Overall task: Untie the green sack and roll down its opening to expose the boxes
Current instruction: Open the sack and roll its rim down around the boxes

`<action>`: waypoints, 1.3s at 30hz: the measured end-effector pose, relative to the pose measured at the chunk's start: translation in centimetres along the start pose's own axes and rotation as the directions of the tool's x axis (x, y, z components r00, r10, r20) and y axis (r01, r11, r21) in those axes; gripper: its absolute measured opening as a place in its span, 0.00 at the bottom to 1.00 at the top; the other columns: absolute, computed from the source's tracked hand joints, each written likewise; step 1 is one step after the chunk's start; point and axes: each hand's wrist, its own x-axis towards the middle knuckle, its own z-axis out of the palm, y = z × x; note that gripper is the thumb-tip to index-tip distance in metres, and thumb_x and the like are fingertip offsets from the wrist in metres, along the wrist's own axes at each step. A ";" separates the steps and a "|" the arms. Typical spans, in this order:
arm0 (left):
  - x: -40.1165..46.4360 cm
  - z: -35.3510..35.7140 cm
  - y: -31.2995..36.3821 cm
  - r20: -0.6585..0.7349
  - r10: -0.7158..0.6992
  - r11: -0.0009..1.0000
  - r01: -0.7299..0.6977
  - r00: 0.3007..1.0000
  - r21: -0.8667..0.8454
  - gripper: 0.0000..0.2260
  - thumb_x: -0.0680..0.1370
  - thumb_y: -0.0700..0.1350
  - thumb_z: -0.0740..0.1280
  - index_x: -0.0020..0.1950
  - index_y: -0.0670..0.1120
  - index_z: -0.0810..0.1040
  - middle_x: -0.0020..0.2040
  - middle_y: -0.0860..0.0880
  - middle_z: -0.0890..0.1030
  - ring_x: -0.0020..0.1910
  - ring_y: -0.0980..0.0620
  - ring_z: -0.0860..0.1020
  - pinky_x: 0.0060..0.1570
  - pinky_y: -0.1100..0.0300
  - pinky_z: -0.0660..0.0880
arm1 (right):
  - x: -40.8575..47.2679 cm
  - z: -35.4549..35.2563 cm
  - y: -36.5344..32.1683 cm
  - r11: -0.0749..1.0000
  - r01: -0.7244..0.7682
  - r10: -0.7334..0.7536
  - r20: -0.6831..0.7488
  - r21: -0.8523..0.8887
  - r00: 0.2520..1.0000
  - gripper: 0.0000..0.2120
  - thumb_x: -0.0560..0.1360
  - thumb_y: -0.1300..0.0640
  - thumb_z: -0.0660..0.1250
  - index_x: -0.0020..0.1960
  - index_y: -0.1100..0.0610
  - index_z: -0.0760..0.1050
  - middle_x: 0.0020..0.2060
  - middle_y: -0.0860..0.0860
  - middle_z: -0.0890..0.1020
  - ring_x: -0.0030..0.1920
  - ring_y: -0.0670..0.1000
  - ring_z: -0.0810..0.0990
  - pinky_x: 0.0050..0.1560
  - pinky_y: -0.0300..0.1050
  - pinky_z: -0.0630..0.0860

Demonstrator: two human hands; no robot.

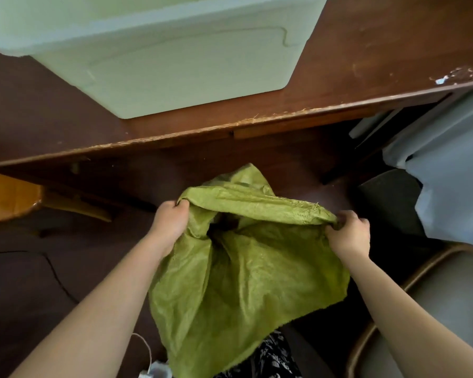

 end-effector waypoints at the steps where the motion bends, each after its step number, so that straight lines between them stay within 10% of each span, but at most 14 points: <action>1: 0.2 -0.1 0.0 0.000 -0.049 0.998 0.049 0.999 -0.029 0.14 0.79 0.49 0.57 0.48 0.40 0.77 0.44 0.44 0.79 0.44 0.45 0.78 0.44 0.55 0.74 | -0.2 0.1 -1.0 0.999 0.036 -0.035 -0.035 0.026 0.999 0.26 0.71 0.58 0.70 0.67 0.56 0.68 0.62 0.62 0.69 0.58 0.65 0.73 0.56 0.53 0.73; 5: 0.1 -0.2 0.7 -0.006 -0.070 0.986 0.068 0.998 -0.150 0.17 0.80 0.47 0.56 0.69 0.49 0.70 0.61 0.47 0.76 0.58 0.45 0.76 0.60 0.49 0.74 | -2.4 0.7 -4.7 0.885 0.466 -0.462 -0.123 0.007 0.878 0.40 0.68 0.54 0.72 0.74 0.53 0.56 0.68 0.60 0.62 0.65 0.61 0.63 0.65 0.56 0.65; 9: -0.3 -0.8 1.4 0.062 -0.086 0.968 0.098 0.994 -0.229 0.10 0.79 0.44 0.60 0.56 0.47 0.79 0.48 0.44 0.82 0.45 0.46 0.80 0.44 0.57 0.76 | -3.0 2.2 -5.8 0.723 0.639 -0.615 0.178 -0.261 0.768 0.46 0.69 0.44 0.72 0.77 0.45 0.47 0.77 0.53 0.51 0.75 0.60 0.54 0.71 0.61 0.59; 12: -1.0 -1.9 1.6 0.140 -0.195 0.934 0.227 0.971 -0.274 0.08 0.74 0.43 0.63 0.46 0.44 0.81 0.38 0.43 0.81 0.37 0.43 0.79 0.44 0.53 0.75 | -1.9 3.0 -6.3 0.770 0.624 -0.586 0.242 -0.130 0.773 0.27 0.73 0.56 0.70 0.71 0.52 0.67 0.75 0.54 0.61 0.73 0.61 0.60 0.71 0.54 0.60; 15: -0.9 -2.6 0.7 0.212 -0.248 0.872 0.313 0.945 -0.376 0.05 0.69 0.41 0.60 0.36 0.43 0.75 0.35 0.44 0.77 0.34 0.44 0.76 0.40 0.55 0.73 | -0.7 3.3 -6.3 0.869 0.480 -0.490 0.331 0.116 0.807 0.13 0.74 0.65 0.67 0.58 0.60 0.79 0.57 0.58 0.81 0.59 0.60 0.78 0.60 0.45 0.72; 18: -0.1 -3.2 0.0 0.163 -0.320 0.837 0.359 0.933 -0.413 0.04 0.68 0.40 0.59 0.33 0.44 0.69 0.34 0.45 0.74 0.32 0.44 0.74 0.39 0.55 0.73 | -0.5 2.4 -6.8 0.900 0.012 -0.280 0.554 0.437 0.784 0.07 0.77 0.63 0.65 0.53 0.59 0.80 0.40 0.58 0.85 0.42 0.59 0.84 0.47 0.54 0.82; 22: 1.1 -2.9 -0.3 0.220 -0.392 0.766 0.450 0.893 -0.459 0.07 0.73 0.43 0.59 0.37 0.44 0.73 0.35 0.44 0.77 0.33 0.45 0.77 0.37 0.54 0.76 | -0.5 1.0 -7.9 0.771 -0.330 -0.275 0.752 0.545 0.600 0.11 0.79 0.64 0.61 0.59 0.62 0.74 0.45 0.59 0.83 0.42 0.55 0.84 0.44 0.49 0.83; 26: 1.8 -1.6 0.1 0.156 -0.366 0.777 0.393 0.917 -0.492 0.07 0.80 0.45 0.61 0.50 0.43 0.75 0.43 0.43 0.80 0.37 0.47 0.79 0.34 0.54 0.75 | -0.6 -0.3 -10.0 0.730 -0.460 -0.162 0.781 0.506 0.603 0.12 0.77 0.54 0.61 0.51 0.60 0.80 0.38 0.59 0.86 0.37 0.58 0.85 0.42 0.51 0.81; 31: 1.2 -1.3 -0.3 -0.145 0.097 0.994 -0.088 0.985 0.068 0.05 0.77 0.38 0.62 0.48 0.47 0.74 0.43 0.46 0.75 0.31 0.50 0.72 0.29 0.58 0.71 | -1.2 -1.0 -11.2 0.691 -0.506 -0.096 0.760 0.516 0.643 0.13 0.74 0.53 0.60 0.40 0.61 0.78 0.28 0.57 0.82 0.28 0.57 0.82 0.39 0.48 0.79; 34: 0.2 -2.1 -0.1 0.012 0.517 0.716 -0.440 0.856 0.542 0.06 0.76 0.49 0.64 0.41 0.50 0.77 0.44 0.49 0.73 0.33 0.46 0.76 0.32 0.53 0.76 | -0.4 -1.2 -10.7 0.594 -0.529 -0.086 0.701 0.606 0.708 0.13 0.73 0.54 0.60 0.38 0.60 0.79 0.31 0.58 0.82 0.32 0.58 0.82 0.41 0.51 0.79; 39: 0.2 -3.2 -1.8 0.341 0.575 0.338 -0.596 0.744 0.729 0.23 0.73 0.67 0.61 0.40 0.46 0.77 0.50 0.54 0.66 0.31 0.51 0.74 0.33 0.56 0.71 | 1.1 -1.2 -9.3 0.523 -0.534 -0.063 0.654 0.665 0.754 0.12 0.71 0.54 0.60 0.37 0.59 0.78 0.32 0.56 0.82 0.33 0.58 0.82 0.38 0.52 0.80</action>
